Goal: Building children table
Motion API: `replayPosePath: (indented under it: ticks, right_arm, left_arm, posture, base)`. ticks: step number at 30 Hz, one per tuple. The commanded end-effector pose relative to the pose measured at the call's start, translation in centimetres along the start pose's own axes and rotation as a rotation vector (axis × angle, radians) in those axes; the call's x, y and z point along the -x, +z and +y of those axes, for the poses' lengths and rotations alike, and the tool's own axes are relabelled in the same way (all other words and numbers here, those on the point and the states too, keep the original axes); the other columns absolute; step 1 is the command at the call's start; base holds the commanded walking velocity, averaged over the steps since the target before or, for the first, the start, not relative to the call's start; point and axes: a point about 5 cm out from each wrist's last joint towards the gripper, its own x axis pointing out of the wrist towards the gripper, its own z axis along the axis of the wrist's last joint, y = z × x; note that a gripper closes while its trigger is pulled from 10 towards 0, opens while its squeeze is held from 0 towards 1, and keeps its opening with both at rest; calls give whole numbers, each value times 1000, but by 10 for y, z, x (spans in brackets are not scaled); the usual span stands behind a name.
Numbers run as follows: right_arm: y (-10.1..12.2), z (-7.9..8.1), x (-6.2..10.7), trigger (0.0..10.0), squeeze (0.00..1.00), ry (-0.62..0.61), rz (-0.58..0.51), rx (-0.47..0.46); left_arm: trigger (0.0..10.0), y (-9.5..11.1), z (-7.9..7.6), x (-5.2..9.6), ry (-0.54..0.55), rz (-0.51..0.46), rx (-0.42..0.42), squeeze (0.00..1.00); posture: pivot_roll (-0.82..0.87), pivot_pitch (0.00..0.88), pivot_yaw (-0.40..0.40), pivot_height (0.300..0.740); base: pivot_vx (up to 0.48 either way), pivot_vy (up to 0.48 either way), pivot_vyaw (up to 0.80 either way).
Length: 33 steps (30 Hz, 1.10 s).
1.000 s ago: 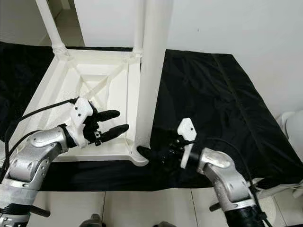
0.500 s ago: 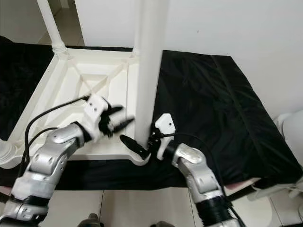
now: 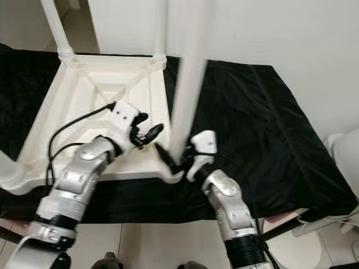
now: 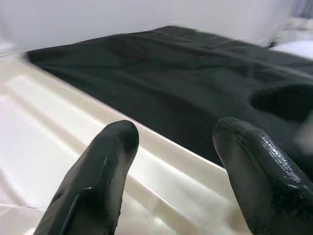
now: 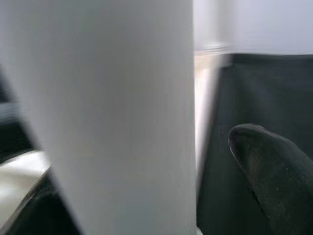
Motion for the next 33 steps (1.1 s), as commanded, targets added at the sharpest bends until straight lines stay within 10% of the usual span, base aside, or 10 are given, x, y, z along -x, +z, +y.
replayPosePath:
  ticks: [1, 13, 33]
  right_arm:
    - [-2, -12, 7, 10000, 0, -72, 2, 9]
    - [1, -45, 31, 10000, 0, -342, -31, 32]
    - [1, -61, 50, 10000, 0, -370, 13, 105]
  left_arm:
    - [10000, 0, -3, -1, 25, 8, -9, 0]
    - [10000, 11, -30, -19, -16, -48, -17, 0]
    - [10000, -4, -48, 12, -339, -31, -128, 0]
  posture:
    - [41, 36, -32, 740]
    - [22, 44, -34, 740]
    - [16, 30, -37, 740]
  base:
    - [0, 0, 0]
    - [0, 0, 0]
    - [0, 0, 0]
